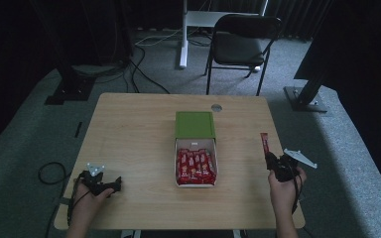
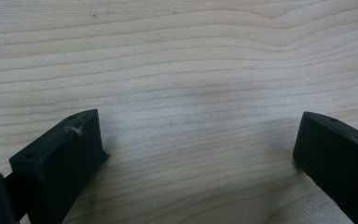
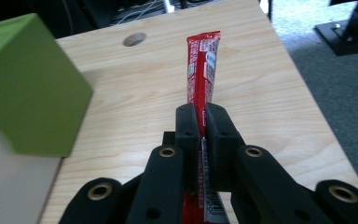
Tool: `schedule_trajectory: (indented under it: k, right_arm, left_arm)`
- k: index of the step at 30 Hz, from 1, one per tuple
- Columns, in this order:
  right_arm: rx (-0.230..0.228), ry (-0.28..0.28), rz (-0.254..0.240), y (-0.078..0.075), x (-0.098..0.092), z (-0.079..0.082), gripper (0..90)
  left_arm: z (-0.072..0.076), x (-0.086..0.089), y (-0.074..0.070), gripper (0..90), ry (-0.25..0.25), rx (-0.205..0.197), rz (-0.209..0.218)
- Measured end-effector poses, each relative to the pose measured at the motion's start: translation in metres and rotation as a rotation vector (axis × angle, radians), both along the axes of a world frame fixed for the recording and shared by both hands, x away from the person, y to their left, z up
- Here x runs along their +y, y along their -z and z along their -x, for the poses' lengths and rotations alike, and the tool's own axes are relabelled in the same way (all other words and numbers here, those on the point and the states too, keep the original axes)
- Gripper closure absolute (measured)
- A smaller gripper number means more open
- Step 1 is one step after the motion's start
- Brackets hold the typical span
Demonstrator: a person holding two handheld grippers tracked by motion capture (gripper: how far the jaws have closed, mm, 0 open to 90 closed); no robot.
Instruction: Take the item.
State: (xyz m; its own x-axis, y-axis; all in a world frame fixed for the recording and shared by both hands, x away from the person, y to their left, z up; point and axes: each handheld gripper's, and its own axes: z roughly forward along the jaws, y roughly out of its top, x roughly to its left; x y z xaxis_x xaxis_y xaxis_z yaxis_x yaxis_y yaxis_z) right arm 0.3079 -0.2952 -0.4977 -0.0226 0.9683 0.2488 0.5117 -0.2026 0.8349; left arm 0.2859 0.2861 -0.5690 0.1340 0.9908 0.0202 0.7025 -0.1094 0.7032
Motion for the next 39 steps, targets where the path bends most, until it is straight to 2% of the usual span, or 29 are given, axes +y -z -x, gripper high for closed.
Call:
schedule_trajectory:
  k: [8, 17, 27, 39]
  right_arm:
    - [0.008, 0.044, -0.004, 0.016, -0.009, -0.003, 84.7]
    - [0.046, 0.078, 0.007, 0.036, -0.018, -0.007, 84.7]
    - [0.093, 0.076, 0.014, 0.051, -0.025, -0.012, 84.7]
    - [0.134, 0.085, 0.024, 0.061, -0.034, -0.018, 84.6]
  left_arm:
    - [0.000, 0.000, 0.000, 2.1, 0.001, 0.001, -0.001]
    - [0.000, 0.000, 0.000, 2.1, 0.001, 0.001, -0.001]
    - [0.000, 0.000, 0.000, 2.1, 0.001, 0.002, -0.001]
    - [0.000, 0.000, 0.000, 2.2, 0.000, 0.001, 0.000]
